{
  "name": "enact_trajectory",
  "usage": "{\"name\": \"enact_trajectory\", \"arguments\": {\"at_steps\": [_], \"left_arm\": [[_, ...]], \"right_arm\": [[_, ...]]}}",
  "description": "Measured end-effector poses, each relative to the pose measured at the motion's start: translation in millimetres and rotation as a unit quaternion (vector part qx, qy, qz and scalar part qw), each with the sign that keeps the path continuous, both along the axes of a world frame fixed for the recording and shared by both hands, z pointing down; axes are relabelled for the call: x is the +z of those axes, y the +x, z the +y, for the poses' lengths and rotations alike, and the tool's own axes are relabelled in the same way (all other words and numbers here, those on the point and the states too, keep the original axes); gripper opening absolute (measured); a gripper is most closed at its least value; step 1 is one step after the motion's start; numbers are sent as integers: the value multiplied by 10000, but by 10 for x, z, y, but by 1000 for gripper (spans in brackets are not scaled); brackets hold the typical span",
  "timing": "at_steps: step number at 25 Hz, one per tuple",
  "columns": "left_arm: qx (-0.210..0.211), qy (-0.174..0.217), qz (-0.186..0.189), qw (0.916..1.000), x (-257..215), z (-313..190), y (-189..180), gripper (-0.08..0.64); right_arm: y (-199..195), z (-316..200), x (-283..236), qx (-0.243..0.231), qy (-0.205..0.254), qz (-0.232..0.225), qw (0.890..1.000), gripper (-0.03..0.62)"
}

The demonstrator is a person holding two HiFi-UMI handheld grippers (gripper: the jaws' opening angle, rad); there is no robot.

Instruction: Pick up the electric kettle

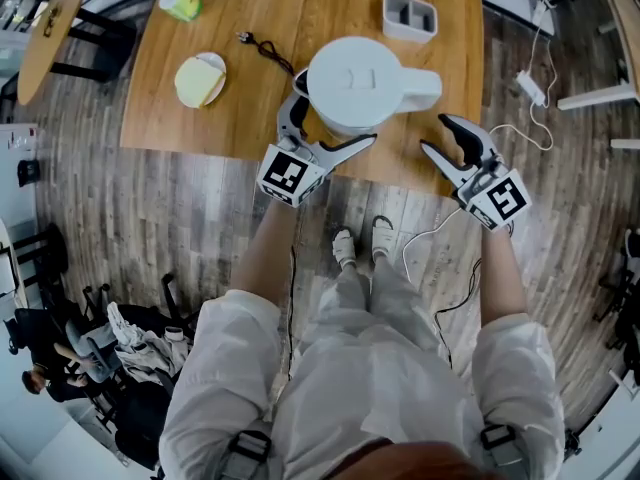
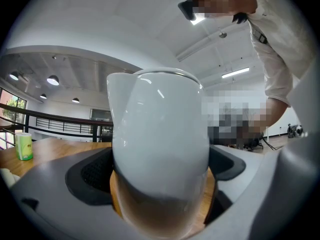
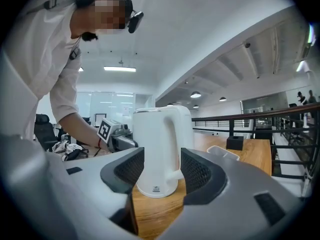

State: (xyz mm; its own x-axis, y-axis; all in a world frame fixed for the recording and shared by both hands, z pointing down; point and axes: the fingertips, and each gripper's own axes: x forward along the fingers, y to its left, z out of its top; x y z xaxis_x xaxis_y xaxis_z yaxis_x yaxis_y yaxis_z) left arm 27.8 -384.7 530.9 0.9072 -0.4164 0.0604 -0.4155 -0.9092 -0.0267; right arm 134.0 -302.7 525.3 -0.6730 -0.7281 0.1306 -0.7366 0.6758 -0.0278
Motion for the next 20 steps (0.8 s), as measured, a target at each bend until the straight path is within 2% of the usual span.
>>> {"name": "enact_trajectory", "arguments": {"at_steps": [4,10,15,20], "left_arm": [[39,-75,33,10000,-10,11,-7,580],[67,-53,4,10000,-15,12,-5,580],[101,-27,-46,9999,-18,17,1,581],[113,-81,58,9999,-44,24,-9,581]], "right_arm": [[36,-85,-32,-192,71,-229,9995,232],[142,-377,-116,-425,268,-105,9987,232],[95,-534,-184,-967,366,96,9946,232],[2,-605,-256,-1367,484,184,9893,232]]}}
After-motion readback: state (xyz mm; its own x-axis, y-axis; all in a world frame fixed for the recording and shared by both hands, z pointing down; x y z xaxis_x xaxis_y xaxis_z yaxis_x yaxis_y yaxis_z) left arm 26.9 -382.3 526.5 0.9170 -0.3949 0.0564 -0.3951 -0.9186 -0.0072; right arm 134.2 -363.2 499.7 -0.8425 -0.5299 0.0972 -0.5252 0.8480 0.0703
